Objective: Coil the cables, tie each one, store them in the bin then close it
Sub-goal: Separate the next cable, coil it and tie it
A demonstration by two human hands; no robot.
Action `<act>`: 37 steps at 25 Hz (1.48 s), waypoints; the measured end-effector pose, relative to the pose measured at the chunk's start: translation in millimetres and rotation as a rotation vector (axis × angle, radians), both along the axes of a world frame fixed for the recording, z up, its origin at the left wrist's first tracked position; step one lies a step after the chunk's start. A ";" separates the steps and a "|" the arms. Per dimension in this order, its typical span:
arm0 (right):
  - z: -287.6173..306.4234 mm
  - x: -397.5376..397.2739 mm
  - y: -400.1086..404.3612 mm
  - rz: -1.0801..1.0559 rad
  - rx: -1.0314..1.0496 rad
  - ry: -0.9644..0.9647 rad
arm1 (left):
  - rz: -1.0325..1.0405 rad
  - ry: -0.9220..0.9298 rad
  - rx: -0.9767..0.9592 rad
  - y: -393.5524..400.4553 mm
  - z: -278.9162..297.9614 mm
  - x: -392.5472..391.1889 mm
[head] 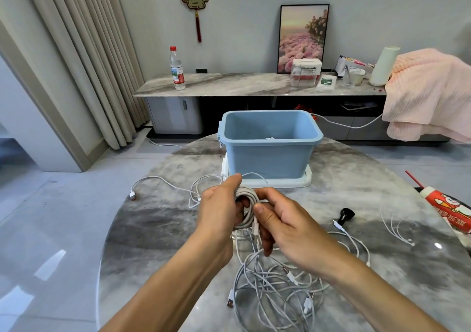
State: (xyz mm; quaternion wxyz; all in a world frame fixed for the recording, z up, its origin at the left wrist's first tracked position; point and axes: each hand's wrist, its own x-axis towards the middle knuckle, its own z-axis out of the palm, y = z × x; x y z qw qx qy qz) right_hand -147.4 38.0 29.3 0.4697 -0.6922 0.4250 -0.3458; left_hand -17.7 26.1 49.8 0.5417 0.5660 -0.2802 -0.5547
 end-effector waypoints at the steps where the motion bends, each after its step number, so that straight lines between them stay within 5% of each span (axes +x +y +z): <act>1: -0.9 -0.1 0.4 -0.014 -0.010 0.005 | 0.028 -0.005 -0.015 -1.5 -1.4 -1.9; 5: -3.4 4.6 4.4 -0.066 -0.080 0.027 | 0.075 0.028 -0.043 -6.8 -6.8 -2.6; 11: 8.5 -2.3 0.3 -0.165 -0.120 0.032 | -0.370 0.295 -0.043 -3.4 -1.5 4.4; 19: 11.6 -10.1 -2.4 -0.174 -0.130 -0.041 | -0.508 0.415 -0.210 5.9 -4.8 -1.1; 28: 0.2 -5.8 0.5 -0.590 -0.723 0.472 | -0.533 0.314 -0.191 4.9 -10.5 -4.9; 33: -0.3 -18.1 -4.1 -0.500 -0.575 0.484 | -0.503 0.270 -0.127 2.5 -18.3 -6.7; 37: 9.7 -59.2 -39.8 -0.286 -0.306 0.309 | -0.444 0.274 -0.060 -3.1 -18.4 -9.1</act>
